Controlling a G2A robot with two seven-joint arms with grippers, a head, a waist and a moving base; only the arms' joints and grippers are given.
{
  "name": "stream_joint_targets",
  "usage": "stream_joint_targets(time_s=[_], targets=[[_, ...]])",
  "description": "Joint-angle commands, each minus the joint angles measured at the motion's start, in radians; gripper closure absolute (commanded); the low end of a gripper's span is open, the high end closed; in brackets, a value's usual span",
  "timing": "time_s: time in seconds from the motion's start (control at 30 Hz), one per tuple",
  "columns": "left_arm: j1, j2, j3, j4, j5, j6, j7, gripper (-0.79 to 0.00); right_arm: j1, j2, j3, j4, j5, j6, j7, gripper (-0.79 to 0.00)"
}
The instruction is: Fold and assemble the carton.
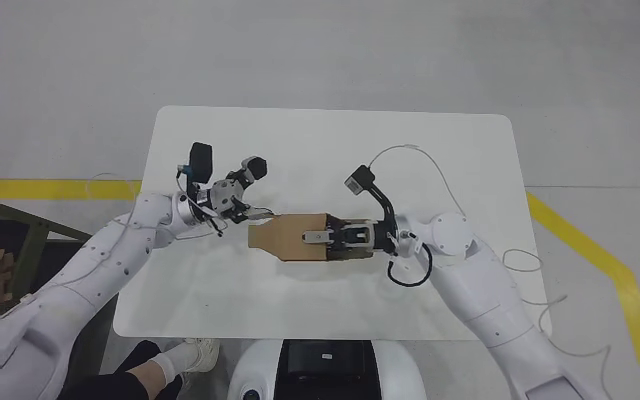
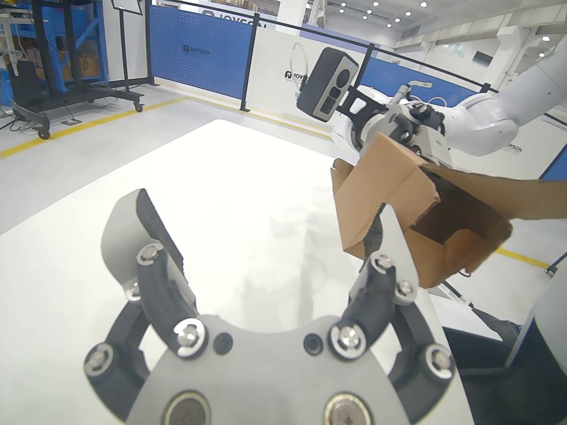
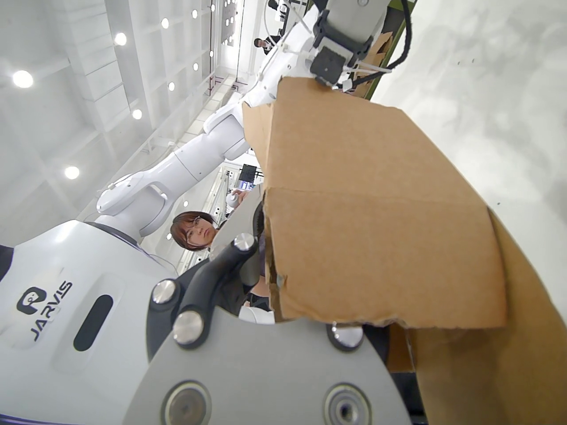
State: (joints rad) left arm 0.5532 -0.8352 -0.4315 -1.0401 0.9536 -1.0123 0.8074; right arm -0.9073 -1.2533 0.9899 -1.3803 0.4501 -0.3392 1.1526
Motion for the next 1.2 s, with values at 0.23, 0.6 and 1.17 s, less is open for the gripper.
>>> stream_joint_targets(time_s=[0.23,0.6,1.17], targets=[[-0.023,0.034,0.057,-0.063,-0.003,0.000,0.000,-0.785,0.001,0.000,-0.001,-0.001,0.001,0.001,-0.001,0.000],[-0.057,0.040,0.109,-0.085,-0.008,0.000,0.000,-0.785,0.003,-0.001,-0.007,0.005,0.008,0.000,0.001,0.000],[-0.071,0.033,0.125,-0.099,0.020,0.000,0.000,-0.785,0.007,-0.003,-0.016,0.009,0.016,-0.003,0.000,0.000]])
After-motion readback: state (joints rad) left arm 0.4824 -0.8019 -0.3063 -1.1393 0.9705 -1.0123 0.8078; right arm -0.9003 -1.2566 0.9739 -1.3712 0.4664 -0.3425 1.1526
